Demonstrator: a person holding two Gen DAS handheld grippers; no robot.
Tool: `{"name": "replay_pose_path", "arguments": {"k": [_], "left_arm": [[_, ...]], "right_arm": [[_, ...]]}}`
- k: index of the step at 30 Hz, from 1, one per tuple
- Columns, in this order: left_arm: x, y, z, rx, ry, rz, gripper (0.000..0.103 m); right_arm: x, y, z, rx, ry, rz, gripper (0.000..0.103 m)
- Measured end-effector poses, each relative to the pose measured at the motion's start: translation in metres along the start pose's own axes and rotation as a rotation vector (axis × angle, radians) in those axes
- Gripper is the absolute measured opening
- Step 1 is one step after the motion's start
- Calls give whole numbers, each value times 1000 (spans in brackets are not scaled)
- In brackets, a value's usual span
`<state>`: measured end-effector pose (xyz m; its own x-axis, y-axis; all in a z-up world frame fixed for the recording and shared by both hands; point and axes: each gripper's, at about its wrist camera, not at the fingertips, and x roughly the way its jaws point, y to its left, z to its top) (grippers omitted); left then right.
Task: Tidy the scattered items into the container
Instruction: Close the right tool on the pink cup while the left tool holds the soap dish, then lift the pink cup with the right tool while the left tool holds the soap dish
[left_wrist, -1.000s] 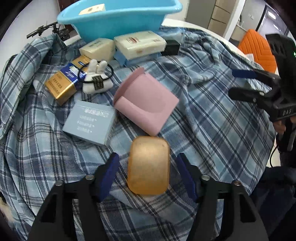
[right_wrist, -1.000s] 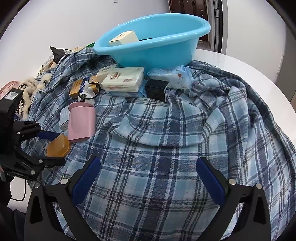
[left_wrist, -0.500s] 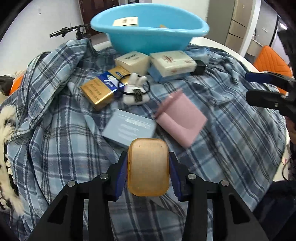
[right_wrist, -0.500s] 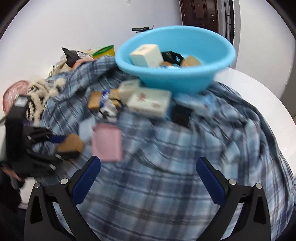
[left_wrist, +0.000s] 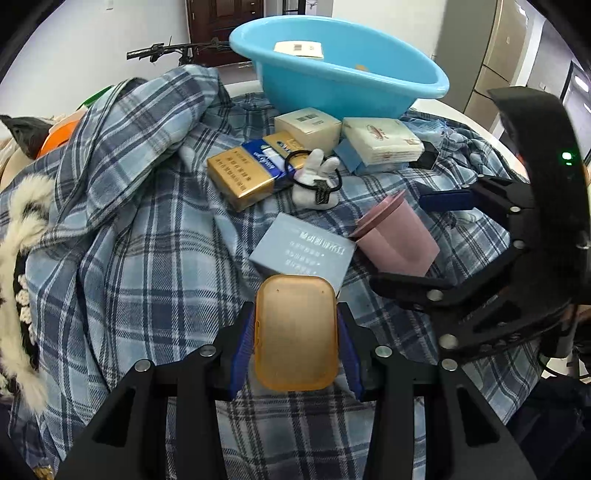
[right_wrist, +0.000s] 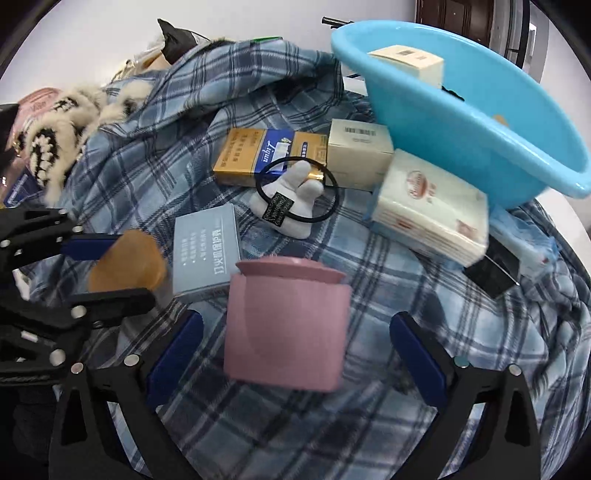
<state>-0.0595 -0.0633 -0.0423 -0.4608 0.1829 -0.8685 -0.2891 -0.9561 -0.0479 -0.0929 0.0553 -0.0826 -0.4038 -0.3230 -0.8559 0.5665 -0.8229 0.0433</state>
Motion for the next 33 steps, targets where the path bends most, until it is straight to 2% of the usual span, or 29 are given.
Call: {"name": "replay_pose_path", "arguments": {"k": [5,6,7,8,13,20,22,24,30,33], "left_arm": [[-2,3,-3,-15,1,-16,45],[-2,1,-2,-12,-3,-20,45],[-2,0,-2,-7,-5,-23,45],[-2,-2,-1,-3,-6,-25,45],[-2,-13,1,28,-1,-20,45],[-1,-27,7,58,-4,-27,45],[1,-33,9,66,-3,-34,45],[2,-38,12,72,-5,-43,45],[4,-53,17,92,-14,-70,45],[5,-55,18,93,-11,-74,45]], "right_arm": [[12,-1,-2,7,15,-12,101],[11,-2,-2,7,4,-16,93],[8,-3,-4,10,-17,-23,70],[3,-6,-5,12,-41,-15,63],[-12,-18,-12,53,-43,39,63],[-40,-40,-31,102,-82,11,60],[-45,-45,-34,113,-92,9,47],[-49,-51,-36,121,-92,16,45],[-54,-60,-46,117,-90,13,45],[-55,-55,-47,77,-103,-22,45]]}}
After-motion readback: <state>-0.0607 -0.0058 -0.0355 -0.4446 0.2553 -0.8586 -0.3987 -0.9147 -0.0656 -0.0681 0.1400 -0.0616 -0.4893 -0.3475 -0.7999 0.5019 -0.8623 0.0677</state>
